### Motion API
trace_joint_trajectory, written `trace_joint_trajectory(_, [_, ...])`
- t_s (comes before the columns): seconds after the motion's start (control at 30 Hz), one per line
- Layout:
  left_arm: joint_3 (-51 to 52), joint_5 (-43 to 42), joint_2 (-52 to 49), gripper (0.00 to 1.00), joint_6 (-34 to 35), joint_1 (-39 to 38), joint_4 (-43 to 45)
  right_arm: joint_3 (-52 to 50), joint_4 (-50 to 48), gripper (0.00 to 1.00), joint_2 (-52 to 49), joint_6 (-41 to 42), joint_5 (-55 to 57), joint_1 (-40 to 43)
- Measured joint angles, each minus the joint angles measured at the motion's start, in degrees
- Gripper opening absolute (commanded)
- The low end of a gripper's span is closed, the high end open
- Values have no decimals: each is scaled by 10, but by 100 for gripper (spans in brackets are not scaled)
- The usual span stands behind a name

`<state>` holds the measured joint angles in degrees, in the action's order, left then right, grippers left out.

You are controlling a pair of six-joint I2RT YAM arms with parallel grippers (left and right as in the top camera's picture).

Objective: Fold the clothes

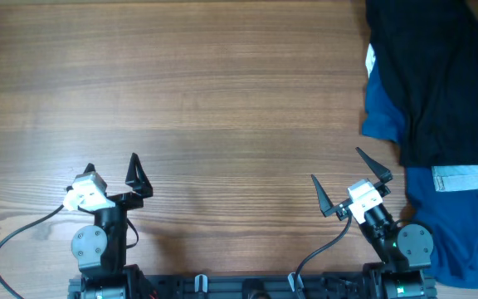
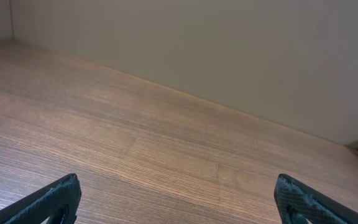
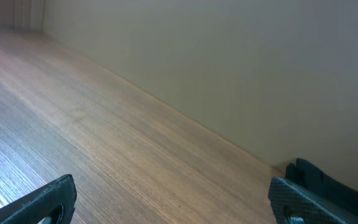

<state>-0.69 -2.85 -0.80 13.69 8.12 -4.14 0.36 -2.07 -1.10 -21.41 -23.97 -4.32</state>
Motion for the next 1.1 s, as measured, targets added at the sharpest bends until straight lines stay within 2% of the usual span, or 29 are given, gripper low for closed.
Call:
trace_joint_trajectory(0.83, [0,0,0,100,0,0,0,0,0,100,0,0,0,0])
trace_joint_trajectory(0.93, [0,2,0,100,0,0,0,0,-1,100,0,-60,0,0])
trace_joint_trajectory(1.1, [0,64,0,100,-2,0,2,0,0,100,0,-192,-7,0])
